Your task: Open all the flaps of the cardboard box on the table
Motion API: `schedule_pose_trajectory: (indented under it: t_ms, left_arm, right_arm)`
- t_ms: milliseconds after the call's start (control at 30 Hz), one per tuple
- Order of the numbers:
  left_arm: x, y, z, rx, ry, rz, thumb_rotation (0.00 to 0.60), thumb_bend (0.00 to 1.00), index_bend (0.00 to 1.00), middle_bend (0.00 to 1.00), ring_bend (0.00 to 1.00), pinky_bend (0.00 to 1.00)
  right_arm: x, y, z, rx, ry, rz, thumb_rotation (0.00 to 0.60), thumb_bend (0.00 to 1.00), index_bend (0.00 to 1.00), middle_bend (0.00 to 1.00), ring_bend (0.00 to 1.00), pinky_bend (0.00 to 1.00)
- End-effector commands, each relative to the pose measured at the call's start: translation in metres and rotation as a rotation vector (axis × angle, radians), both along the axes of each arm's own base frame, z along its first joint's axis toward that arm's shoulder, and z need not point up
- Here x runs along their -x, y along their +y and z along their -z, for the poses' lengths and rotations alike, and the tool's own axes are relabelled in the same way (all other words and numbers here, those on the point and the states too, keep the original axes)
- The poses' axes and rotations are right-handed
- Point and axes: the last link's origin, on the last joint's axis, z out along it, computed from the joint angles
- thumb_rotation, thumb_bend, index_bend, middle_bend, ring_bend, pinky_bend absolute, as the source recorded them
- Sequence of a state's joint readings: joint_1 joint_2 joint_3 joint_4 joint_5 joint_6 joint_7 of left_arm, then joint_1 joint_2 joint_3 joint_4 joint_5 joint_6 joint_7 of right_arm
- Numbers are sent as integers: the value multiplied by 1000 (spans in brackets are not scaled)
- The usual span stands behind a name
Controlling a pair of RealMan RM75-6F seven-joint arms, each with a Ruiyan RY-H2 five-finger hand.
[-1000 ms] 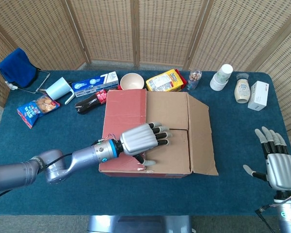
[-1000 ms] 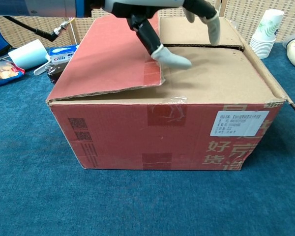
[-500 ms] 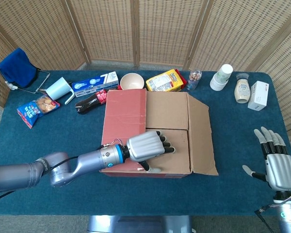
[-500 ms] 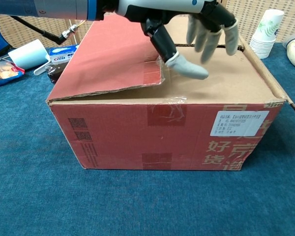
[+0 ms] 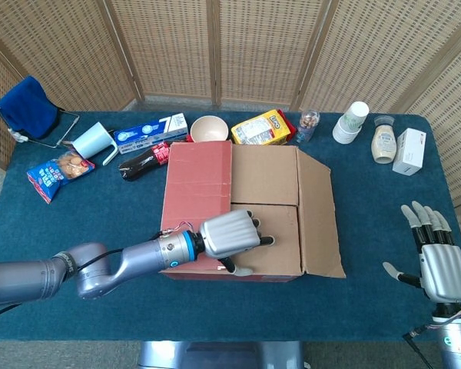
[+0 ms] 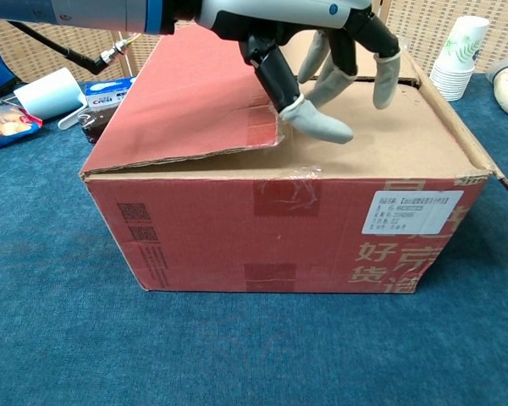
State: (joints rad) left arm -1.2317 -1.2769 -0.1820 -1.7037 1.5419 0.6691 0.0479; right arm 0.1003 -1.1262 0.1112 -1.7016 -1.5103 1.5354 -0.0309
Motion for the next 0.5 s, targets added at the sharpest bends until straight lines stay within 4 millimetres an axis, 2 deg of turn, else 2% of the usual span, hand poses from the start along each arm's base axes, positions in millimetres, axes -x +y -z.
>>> schedule_pose_trajectory:
  t_ms: [33,233,333,400,500]
  left_arm:
    - [1,0,-2,-8,7,3,314,95,332,751,558,491]
    - [2,-1,-4,-15,7,1,317,94,390,845,622,502]
    - [2,-1,-7,-18,7,0,318,94,406,919,724,595]
    - [3,-1,-9,-24,9,5,314,94,410,937,749,643]
    - [4,-2,-13,-30,-4,5,311,95,416,943,758,656]
  right_arm:
    - [0,0,0,0,-1,-1,600,81,0,0,0,62]
    - [0,1,0,-1,-4,-2,600,83,0,0,0,62]
    - [-1,1,0,-1,-4,-2,600,81,0,0,0,62]
    - [-1,1,0,-3,-3,-3,600,81,0,0,0,62]
    - [-1,1,1,-6,-4,-4,600,82,0,0,0,62]
